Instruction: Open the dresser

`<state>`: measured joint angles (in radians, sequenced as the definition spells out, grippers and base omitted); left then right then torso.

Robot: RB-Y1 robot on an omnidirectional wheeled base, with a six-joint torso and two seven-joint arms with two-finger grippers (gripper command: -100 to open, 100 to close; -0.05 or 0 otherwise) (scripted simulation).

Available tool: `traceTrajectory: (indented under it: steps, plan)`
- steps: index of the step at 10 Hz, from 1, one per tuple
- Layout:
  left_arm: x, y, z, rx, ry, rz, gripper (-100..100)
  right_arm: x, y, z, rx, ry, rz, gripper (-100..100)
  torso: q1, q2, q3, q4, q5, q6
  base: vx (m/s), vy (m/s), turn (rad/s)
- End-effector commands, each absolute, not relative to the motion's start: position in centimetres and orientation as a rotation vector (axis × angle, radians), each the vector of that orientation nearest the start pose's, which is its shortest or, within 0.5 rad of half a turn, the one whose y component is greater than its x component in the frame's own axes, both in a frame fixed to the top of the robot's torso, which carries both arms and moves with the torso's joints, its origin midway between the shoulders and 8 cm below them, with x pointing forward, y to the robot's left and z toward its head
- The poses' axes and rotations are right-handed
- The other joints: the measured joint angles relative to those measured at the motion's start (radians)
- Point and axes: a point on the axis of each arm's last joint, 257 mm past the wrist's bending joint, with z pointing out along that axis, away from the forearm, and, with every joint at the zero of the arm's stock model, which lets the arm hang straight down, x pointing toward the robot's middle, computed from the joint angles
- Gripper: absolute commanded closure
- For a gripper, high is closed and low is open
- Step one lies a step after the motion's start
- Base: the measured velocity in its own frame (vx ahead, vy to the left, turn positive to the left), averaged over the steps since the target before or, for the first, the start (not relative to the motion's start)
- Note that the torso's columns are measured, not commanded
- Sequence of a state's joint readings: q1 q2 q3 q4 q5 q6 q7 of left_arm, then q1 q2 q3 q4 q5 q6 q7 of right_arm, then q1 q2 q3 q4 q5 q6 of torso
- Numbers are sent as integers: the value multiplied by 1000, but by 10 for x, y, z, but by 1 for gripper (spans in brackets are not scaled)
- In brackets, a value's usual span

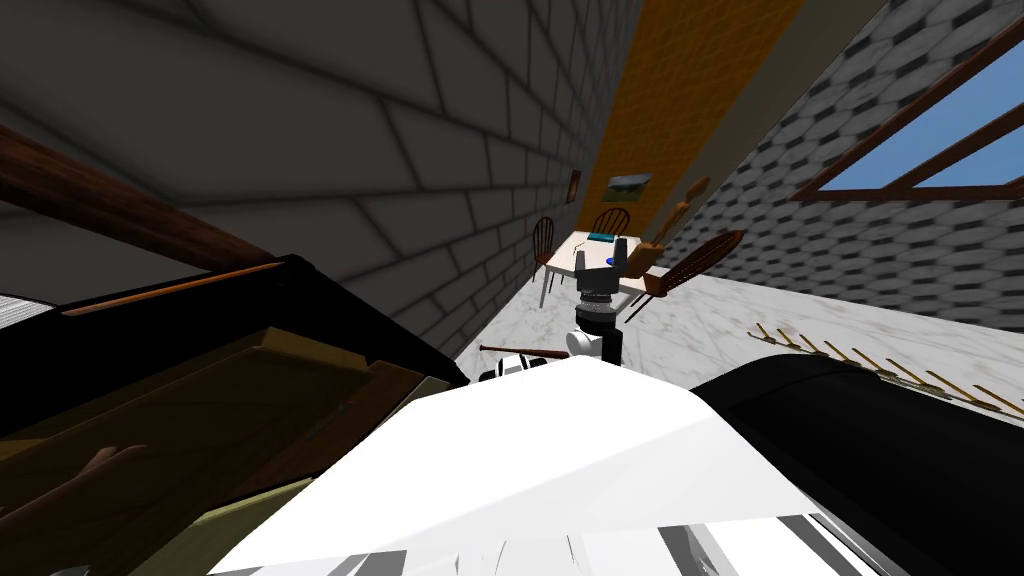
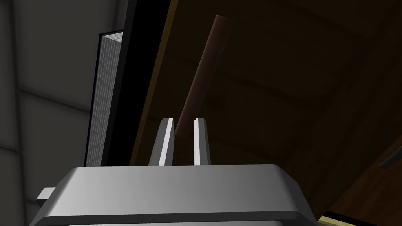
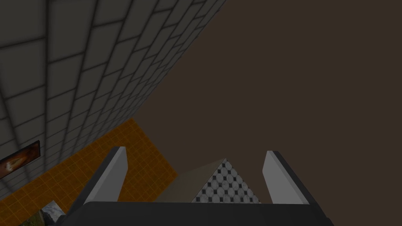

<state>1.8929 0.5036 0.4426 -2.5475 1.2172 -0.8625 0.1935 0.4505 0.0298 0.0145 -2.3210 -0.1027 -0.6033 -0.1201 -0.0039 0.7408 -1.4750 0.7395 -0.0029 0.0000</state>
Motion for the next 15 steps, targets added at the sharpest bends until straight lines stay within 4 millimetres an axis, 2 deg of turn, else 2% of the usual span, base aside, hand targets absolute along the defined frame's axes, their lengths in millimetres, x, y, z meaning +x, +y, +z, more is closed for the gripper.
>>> traceTrajectory:
  steps: [1,4,5,8,14,15]
  plan:
    - [86,513,7,-1455,468,-1025,100,316,-282,75,622,355,1547,0,-3,2,1,0,0,0,-114,-104,5]
    - [87,511,12,-1451,469,-1035,100,316,-282,75,622,355,1547,0,-4,0,-1,0,-3,0,-130,-131,0]
    - [84,514,13,-1467,467,-1023,-100,316,-282,75,622,355,1547,0,-3,-1,-3,0,-4,0,-74,-48,-27]
    - [80,519,28,-1470,455,-1013,-100,315,-282,75,622,356,1547,0,8,-8,-5,-3,4,0,6,9,-45]
    - [77,526,55,-1482,431,-997,-100,315,-282,75,622,356,1547,0,0,0,-2,1,-3,-1,-11,-2,-48]
    - [78,525,48,-1499,440,-992,-100,315,-282,75,622,356,1547,0,-2,2,-2,1,-6,-2,-2,2,-16]
